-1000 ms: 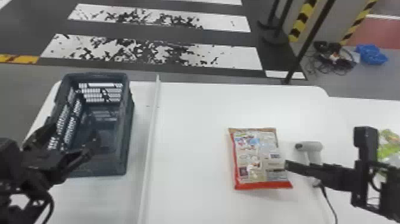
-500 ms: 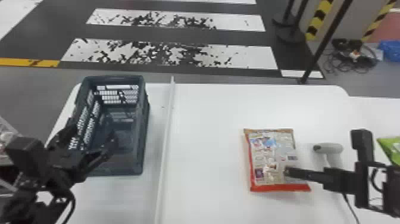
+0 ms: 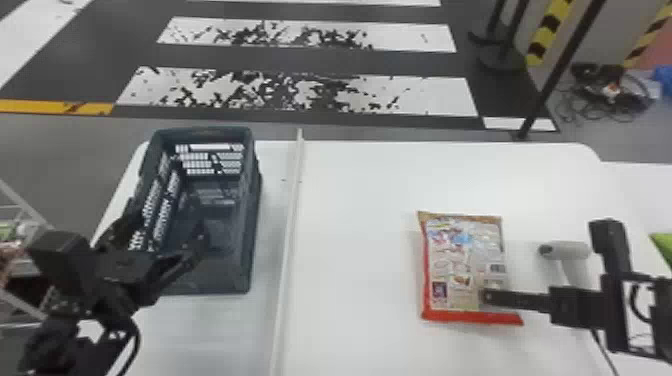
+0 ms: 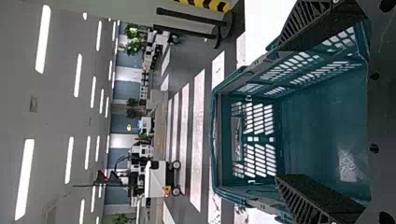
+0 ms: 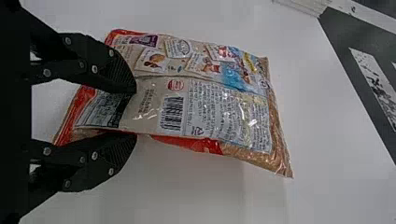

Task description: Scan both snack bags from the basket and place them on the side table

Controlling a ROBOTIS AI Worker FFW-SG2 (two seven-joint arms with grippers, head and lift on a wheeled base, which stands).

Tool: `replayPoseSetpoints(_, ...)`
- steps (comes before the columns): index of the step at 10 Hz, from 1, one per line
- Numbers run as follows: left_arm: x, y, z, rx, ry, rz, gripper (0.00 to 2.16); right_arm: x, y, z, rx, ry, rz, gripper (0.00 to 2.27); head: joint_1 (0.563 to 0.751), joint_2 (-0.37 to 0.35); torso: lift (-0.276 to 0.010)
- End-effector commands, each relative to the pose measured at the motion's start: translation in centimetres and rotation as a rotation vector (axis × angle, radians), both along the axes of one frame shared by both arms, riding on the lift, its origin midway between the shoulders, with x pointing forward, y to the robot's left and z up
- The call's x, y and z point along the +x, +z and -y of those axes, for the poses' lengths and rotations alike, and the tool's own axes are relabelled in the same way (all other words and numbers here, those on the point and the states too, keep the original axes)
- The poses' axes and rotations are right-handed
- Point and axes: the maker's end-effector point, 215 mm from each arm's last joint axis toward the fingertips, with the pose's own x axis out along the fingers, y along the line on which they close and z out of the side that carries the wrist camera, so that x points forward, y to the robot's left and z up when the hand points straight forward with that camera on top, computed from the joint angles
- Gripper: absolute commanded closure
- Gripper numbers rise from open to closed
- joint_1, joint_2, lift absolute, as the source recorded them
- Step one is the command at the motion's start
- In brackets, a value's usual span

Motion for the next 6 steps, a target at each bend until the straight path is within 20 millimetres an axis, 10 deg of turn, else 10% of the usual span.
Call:
replayPoseSetpoints(1,0.0,0.0,0.0,-0.001,0.001,-0.001,0.00,-0.1,0.3,-0.1,0.023,-0.004,-0.002,2.25,0.695,0.004,-0.075)
replayPoseSetpoints(6,-0.2,0.2,0.0,-0.001,-0.001,0.003,0.00,1.8,8.5,3.3,0.190,-0.152,0.116,2.25,0.695,0.001,-0.075)
